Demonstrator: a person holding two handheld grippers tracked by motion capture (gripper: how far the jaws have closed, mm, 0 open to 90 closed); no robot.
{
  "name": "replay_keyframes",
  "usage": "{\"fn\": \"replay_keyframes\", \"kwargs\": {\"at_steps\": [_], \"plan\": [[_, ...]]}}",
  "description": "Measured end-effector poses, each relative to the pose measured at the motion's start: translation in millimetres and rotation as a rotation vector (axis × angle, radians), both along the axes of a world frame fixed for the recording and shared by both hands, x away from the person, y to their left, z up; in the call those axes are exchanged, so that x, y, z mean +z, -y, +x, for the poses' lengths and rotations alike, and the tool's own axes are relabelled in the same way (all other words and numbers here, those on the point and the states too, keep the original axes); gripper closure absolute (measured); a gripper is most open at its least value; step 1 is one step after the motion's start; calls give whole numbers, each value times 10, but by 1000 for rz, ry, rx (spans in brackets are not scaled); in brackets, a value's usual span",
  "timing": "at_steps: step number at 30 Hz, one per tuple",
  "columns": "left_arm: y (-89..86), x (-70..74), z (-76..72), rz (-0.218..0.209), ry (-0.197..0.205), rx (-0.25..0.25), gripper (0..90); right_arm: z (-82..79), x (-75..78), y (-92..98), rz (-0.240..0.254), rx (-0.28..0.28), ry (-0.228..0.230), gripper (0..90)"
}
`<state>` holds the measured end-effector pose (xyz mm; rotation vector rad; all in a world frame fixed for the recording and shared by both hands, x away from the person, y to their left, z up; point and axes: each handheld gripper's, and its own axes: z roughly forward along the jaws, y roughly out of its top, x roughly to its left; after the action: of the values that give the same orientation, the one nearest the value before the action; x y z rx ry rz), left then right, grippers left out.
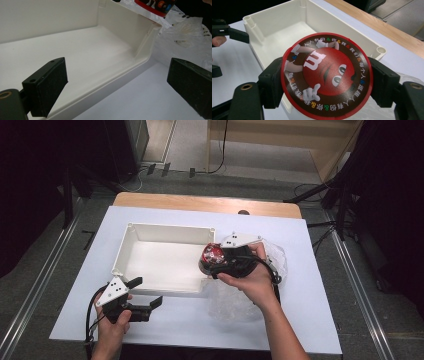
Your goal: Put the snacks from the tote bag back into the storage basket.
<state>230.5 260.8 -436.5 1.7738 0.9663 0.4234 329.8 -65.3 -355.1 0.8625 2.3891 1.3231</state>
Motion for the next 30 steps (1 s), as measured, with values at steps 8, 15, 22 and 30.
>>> {"fn": "replay_keyframes", "kwargs": {"at_steps": [8,15,22,30], "plan": [[-7,2,2,2,2,1,32,13,9,-74,-4,4,-3,265],[5,4,-6,5,1,-4,31,19,-2,-149,-7,13,-5,265],[5,3,-4,5,0,-4,32,39,-58,-218,-17,20,-13,265],[6,1,-5,5,1,-6,31,54,-112,-277,-38,21,-14,265]]}}
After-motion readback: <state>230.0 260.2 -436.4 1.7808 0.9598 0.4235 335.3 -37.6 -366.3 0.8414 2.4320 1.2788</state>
